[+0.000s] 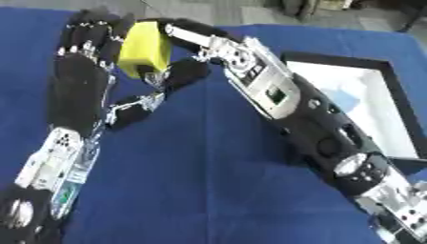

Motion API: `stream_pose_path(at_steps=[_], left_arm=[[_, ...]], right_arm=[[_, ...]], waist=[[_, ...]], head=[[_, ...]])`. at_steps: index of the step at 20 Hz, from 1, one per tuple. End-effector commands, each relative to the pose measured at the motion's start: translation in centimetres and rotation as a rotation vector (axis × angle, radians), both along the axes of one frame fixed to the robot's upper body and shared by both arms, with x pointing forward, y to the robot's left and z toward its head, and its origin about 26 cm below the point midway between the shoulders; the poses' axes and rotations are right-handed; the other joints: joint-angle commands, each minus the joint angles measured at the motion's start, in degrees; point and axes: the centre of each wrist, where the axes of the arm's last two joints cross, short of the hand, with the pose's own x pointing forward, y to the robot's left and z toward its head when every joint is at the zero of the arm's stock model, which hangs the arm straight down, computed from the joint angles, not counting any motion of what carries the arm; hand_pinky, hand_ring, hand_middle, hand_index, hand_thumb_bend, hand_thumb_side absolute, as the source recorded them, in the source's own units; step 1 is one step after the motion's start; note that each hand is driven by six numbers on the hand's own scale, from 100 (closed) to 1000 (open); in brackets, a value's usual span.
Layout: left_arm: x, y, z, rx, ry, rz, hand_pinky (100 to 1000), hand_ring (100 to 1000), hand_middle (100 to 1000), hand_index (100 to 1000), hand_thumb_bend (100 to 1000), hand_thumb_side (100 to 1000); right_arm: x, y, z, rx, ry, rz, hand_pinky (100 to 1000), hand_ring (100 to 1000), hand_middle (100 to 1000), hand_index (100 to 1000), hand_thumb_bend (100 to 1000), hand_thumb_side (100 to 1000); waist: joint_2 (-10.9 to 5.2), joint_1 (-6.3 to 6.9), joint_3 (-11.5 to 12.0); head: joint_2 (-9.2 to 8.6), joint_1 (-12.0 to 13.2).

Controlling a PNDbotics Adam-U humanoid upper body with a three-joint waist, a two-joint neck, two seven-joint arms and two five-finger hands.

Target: Pick up the objects with one hand, pass them to the other hand, and then place them into the box on the other side of the table.

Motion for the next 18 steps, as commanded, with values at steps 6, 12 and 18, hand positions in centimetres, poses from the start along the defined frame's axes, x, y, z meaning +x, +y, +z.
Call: stream_pose_path(at_steps=[6,12,18], left_arm=[[0.4,1.6,0.9,-0.027,-0.015,0.023,862,813,662,881,696,384],[0.7,2.4,0.6,-0.027,0.001,0.049,857,809,659,878,683,381],[1.2,4.3,0.6,-0.034,0.023,0.074,840,805,681,875,638,390]], right_arm=[[-0.1,-1.9,1.0,0.006,-0.030,-0.050,1000,1000,1000,1000,100,341],[-0.1,-2.7,1.5,0.017,-0.040,-0.067,1000,1000,1000,1000,100,335],[-0.6,-5.2,2.5,0.074,-0.035,-0.117,1000,1000,1000,1000,100,386]], waist=[[-2.00,0.71,-0.15],[-2.22,0.92,-0.37],[-3.06,1.54,-0.71]], head=[[0.11,-0.02],[0.31,0.14],[1.06,0.30]])
